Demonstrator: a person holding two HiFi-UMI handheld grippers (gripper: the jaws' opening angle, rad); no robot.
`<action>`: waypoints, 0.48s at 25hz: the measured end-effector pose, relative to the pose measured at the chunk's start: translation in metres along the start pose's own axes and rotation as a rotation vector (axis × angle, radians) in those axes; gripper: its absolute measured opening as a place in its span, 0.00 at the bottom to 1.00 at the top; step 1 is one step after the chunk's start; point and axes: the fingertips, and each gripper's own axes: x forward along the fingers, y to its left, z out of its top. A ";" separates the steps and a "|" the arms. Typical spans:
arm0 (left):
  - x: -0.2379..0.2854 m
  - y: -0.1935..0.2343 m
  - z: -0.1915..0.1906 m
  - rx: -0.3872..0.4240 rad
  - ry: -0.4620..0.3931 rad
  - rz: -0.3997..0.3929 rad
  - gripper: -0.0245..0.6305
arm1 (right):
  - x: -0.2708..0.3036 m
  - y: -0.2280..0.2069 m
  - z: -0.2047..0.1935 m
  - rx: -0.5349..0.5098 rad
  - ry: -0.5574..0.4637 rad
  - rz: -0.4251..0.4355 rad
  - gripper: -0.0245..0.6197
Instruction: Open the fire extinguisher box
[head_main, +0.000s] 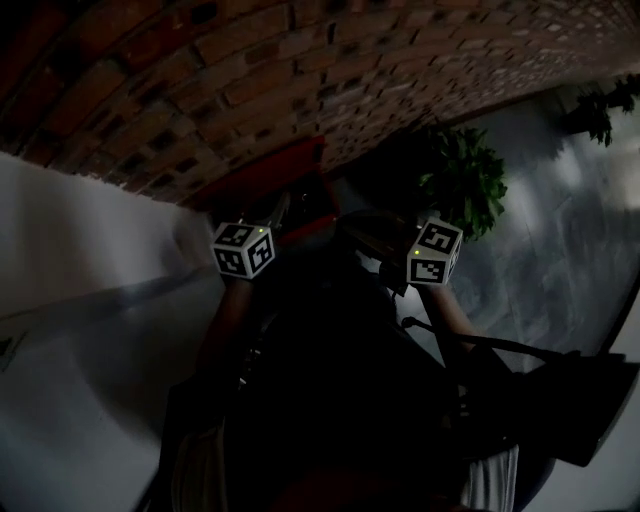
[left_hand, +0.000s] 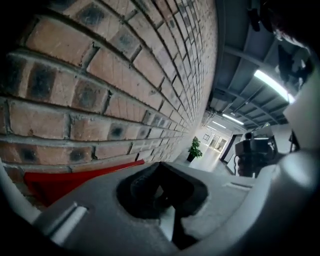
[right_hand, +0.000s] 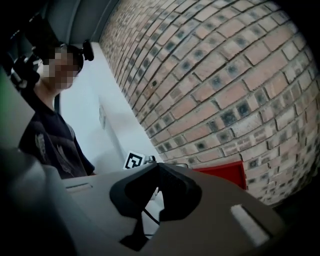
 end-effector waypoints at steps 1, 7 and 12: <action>-0.008 -0.007 0.001 -0.009 -0.008 0.002 0.04 | -0.005 0.005 0.000 0.028 -0.015 0.010 0.04; -0.015 -0.026 0.039 0.008 -0.067 -0.039 0.04 | -0.021 0.003 0.022 0.072 -0.106 -0.014 0.04; -0.010 -0.050 0.057 0.068 -0.050 -0.076 0.04 | -0.024 0.004 0.026 0.155 -0.141 0.010 0.04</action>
